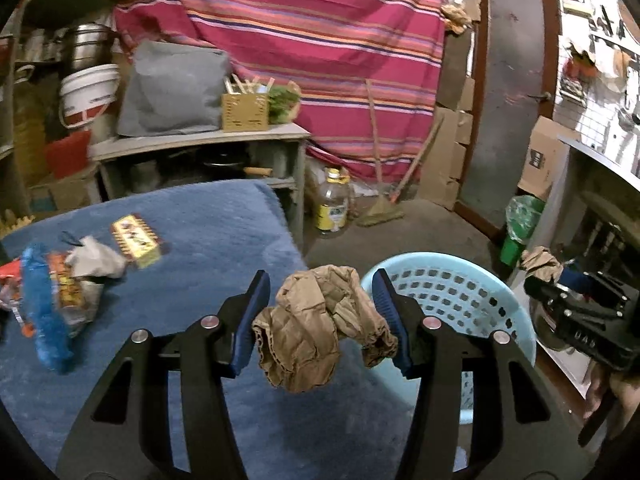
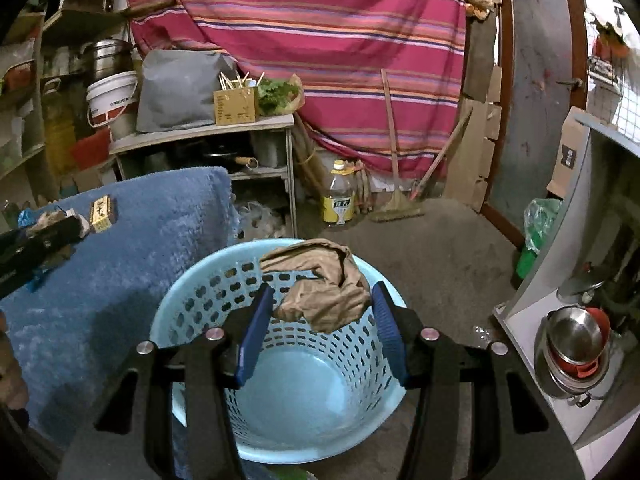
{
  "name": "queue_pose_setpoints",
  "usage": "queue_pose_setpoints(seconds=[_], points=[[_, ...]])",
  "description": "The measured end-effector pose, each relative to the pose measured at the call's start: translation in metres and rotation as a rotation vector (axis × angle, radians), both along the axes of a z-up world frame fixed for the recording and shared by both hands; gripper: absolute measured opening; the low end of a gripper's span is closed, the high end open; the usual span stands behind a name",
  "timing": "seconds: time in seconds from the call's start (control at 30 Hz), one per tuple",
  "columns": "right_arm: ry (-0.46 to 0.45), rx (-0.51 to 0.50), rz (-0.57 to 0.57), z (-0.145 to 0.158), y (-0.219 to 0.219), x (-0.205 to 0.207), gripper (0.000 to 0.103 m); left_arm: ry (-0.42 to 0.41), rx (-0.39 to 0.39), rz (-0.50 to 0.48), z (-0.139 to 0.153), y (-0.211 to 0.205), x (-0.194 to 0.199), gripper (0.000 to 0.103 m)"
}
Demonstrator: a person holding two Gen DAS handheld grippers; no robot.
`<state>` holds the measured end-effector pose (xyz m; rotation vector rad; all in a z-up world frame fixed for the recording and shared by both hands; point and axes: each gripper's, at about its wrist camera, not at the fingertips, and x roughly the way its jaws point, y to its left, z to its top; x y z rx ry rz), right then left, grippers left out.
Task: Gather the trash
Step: 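Lower the brown paper over the light-blue basket and open the left gripper, then return both tools to the table toward the blue plastic bag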
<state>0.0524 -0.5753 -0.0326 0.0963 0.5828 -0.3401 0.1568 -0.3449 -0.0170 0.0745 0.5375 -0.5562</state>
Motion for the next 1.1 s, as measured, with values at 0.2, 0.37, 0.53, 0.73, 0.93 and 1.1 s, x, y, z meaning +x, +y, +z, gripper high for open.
queue_pose_setpoints(seconds=[0.2,0.37,0.53,0.73,0.93,1.1], points=[[0.012,0.048,-0.042,-0.012,-0.022,0.000,0.051,0.016,0.012,-0.065,-0.014,-0.040,0.004,0.052],[0.030,0.076,-0.060,-0.022,-0.032,0.005,0.051,0.040,0.028,-0.117,-0.026,-0.073,0.009,0.052],[0.032,0.089,-0.067,-0.024,-0.035,0.010,0.051,0.060,0.050,-0.156,-0.035,-0.095,0.016,0.054],[0.037,0.121,-0.075,-0.027,-0.037,0.015,0.051,0.082,0.029,-0.160,-0.034,-0.093,0.025,0.075],[0.052,0.113,-0.060,-0.030,-0.026,0.024,0.051,0.017,-0.012,-0.081,-0.016,-0.058,0.023,0.094],[0.058,0.114,-0.040,-0.033,-0.013,0.038,0.051,-0.035,-0.018,-0.006,-0.001,-0.013,0.014,0.097]])
